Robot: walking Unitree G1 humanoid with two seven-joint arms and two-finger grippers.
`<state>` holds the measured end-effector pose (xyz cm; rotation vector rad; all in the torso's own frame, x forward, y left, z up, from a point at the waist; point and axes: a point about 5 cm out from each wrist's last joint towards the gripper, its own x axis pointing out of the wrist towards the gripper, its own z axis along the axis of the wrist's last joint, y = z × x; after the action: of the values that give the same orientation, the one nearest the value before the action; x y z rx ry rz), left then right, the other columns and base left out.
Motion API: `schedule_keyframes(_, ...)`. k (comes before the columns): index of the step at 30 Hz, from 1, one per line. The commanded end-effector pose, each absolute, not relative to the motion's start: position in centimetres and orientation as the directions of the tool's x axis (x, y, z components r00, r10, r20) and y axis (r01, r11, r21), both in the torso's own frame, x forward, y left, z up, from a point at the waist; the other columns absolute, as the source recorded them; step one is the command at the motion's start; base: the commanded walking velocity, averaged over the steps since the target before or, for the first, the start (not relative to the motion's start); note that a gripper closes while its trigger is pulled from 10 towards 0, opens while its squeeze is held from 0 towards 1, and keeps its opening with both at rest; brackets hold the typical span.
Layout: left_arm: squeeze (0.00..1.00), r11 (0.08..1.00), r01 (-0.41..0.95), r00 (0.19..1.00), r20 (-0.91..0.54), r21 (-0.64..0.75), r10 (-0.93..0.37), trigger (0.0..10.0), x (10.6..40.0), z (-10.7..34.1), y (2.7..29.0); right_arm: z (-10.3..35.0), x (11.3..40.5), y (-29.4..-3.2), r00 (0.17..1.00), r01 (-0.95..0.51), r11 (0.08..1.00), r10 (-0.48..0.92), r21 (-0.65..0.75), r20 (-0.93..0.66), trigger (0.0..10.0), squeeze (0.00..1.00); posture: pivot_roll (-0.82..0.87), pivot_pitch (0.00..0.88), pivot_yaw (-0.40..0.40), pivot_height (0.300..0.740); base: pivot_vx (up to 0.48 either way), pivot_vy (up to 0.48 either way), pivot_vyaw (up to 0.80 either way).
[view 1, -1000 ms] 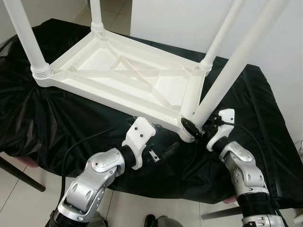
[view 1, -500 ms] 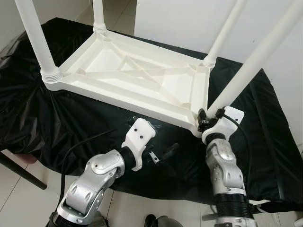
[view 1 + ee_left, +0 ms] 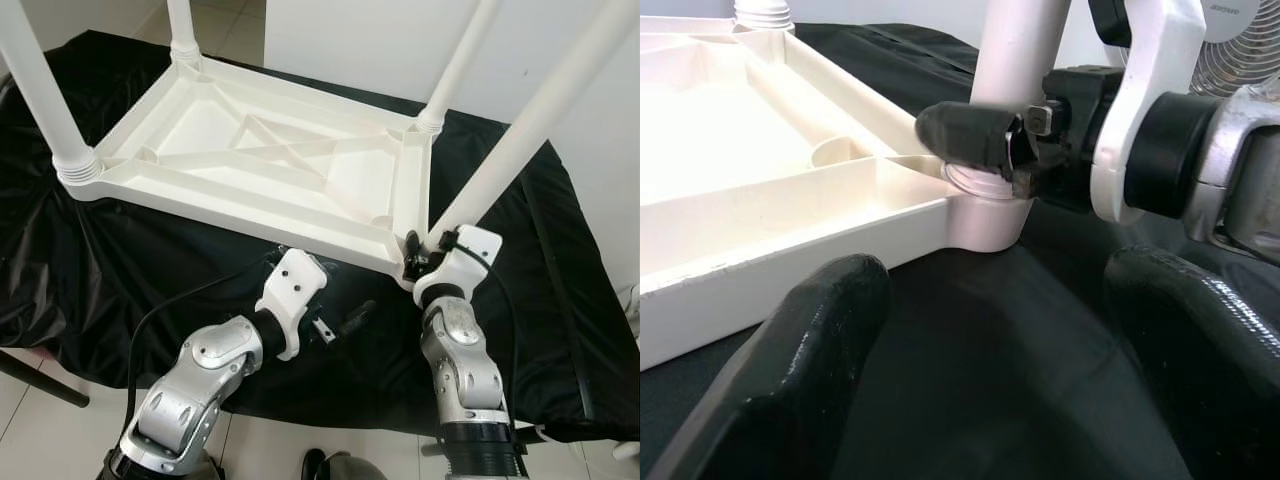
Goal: Building children table
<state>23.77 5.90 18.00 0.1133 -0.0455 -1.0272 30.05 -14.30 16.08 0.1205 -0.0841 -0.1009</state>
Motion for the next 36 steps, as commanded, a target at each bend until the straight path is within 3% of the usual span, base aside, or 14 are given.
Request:
schedule_keyframes(1, 0.00, 0.513, 0.851, 0.518, -0.013, 0.114, -0.855, 10.0, 23.5, 18.1, 5.7, 16.0, 29.7, -15.5, 0.995, 0.020, 0.994, -0.030, 0.107, 0.094, 10.0, 1.00, 0.05, 0.196, -0.140, 0.740, 0.000, 0.000, 0.00)
schedule_keyframes(9, 0.00, 0.519, 0.847, 0.523, -0.011, 0.116, -0.852, 10.0, 23.6, 18.1, 5.8, 16.7, 29.7, -17.8, 0.982, -0.138, 0.990, 0.135, 0.018, 0.133, 10.0, 1.00, 0.05, 0.197, -0.142, 0.740, 0.000, 0.000, 0.00)
schedule_keyframes(10, 0.00, 0.520, 0.846, 0.525, -0.011, 0.117, -0.851, 10.0, 23.6, 18.2, 5.8, 16.7, 29.7, -18.4, 0.961, -0.253, 0.967, 0.253, -0.017, 0.114, 10.0, 0.16, 0.05, 0.196, -0.139, 0.740, 0.000, 0.000, 0.00)
schedule_keyframes(11, 0.00, 0.520, 0.846, 0.525, -0.011, 0.117, -0.851, 10.0, 23.6, 18.2, 5.8, 16.7, 29.7, -18.4, 0.961, -0.253, 0.967, 0.253, -0.017, 0.114, 10.0, 0.16, 0.05, 0.196, -0.139, 0.740, 0.000, 0.000, 0.00)
schedule_keyframes(12, 0.00, 0.521, 0.845, 0.526, -0.012, 0.118, -0.850, 10.0, 23.7, 18.2, 5.9, 16.8, 29.7, -18.7, 0.927, -0.361, 0.932, 0.363, -0.034, 0.094, 10.0, 0.00, 0.05, 0.191, -0.136, 0.740, 0.000, 0.000, 0.00)
schedule_keyframes(13, 0.00, 0.521, 0.845, 0.526, -0.012, 0.118, -0.850, 10.0, 23.7, 18.2, 5.9, 16.8, 29.7, -18.7, 0.927, -0.361, 0.932, 0.363, -0.034, 0.094, 10.0, 0.00, 0.05, 0.191, -0.136, 0.740, 0.000, 0.000, 0.00)
schedule_keyframes(14, 0.00, 0.523, 0.844, 0.528, -0.011, 0.121, -0.849, 10.0, 23.8, 18.2, 5.9, 16.8, 29.8, -18.8, 0.850, -0.519, 0.853, 0.522, -0.058, 0.067, 10.0, 0.00, 0.05, 0.189, -0.133, 0.740, 0.000, 0.000, 0.00)
schedule_keyframes(19, 0.00, 0.523, 0.843, 0.528, -0.007, 0.123, -0.849, 10.0, 23.9, 18.3, 5.8, 16.8, 30.2, -18.7, 0.818, -0.569, 0.819, 0.573, -0.072, 0.055, 10.0, 0.00, 0.05, 0.186, -0.133, 0.740, 0.000, 0.000, 0.00)
schedule_keyframes(21, 0.00, 0.524, 0.843, 0.528, -0.002, 0.126, -0.849, 10.0, 24.0, 18.4, 5.8, 16.7, 31.1, -18.4, 0.765, -0.637, 0.763, 0.643, -0.108, 0.030, 10.0, 0.00, 0.06, 0.180, -0.130, 0.740, 0.000, 0.000, 0.00)
schedule_keyframes(28, 0.00, 0.529, 0.838, 0.534, -0.001, 0.130, -0.845, 10.0, 24.1, 18.5, 5.9, 16.4, 32.3, -18.5, 0.760, -0.644, 0.756, 0.650, -0.120, 0.014, 10.0, 0.00, 0.07, 0.176, -0.132, 0.740, 0.000, 0.000, 0.00)
schedule_keyframes(29, 0.00, 0.532, 0.837, 0.536, -0.001, 0.131, -0.844, 10.0, 24.1, 18.5, 6.0, 16.2, 32.5, -18.7, 0.765, -0.639, 0.760, 0.644, -0.118, 0.005, 3.3, 0.00, 0.07, 0.176, -0.132, 0.740, 0.000, 0.000, 0.00)
schedule_keyframes(30, 0.00, 0.532, 0.837, 0.536, -0.001, 0.131, -0.844, 10.0, 24.1, 18.5, 6.0, 16.2, 32.5, -18.7, 0.765, -0.639, 0.760, 0.644, -0.118, 0.005, 3.3, 0.00, 0.07, 0.176, -0.132, 0.740, 0.000, 0.000, 0.00)
schedule_keyframes(31, 0.00, 0.533, 0.836, 0.538, 0.000, 0.132, -0.843, 10.0, 24.1, 18.5, 5.9, 15.9, 32.6, -18.9, 0.766, -0.639, 0.761, 0.642, -0.116, -0.007, 0.0, 0.00, 0.07, 0.174, -0.131, 0.740, 0.000, 0.000, 0.00)
schedule_keyframes(36, 0.00, 0.532, 0.837, 0.536, 0.001, 0.131, -0.844, 10.0, 24.1, 18.5, 5.9, 15.1, 32.5, -19.4, 0.788, -0.615, 0.784, 0.615, -0.085, -0.029, 0.0, 0.00, 0.06, 0.173, -0.133, 0.740, 0.000, 0.000, 0.00)
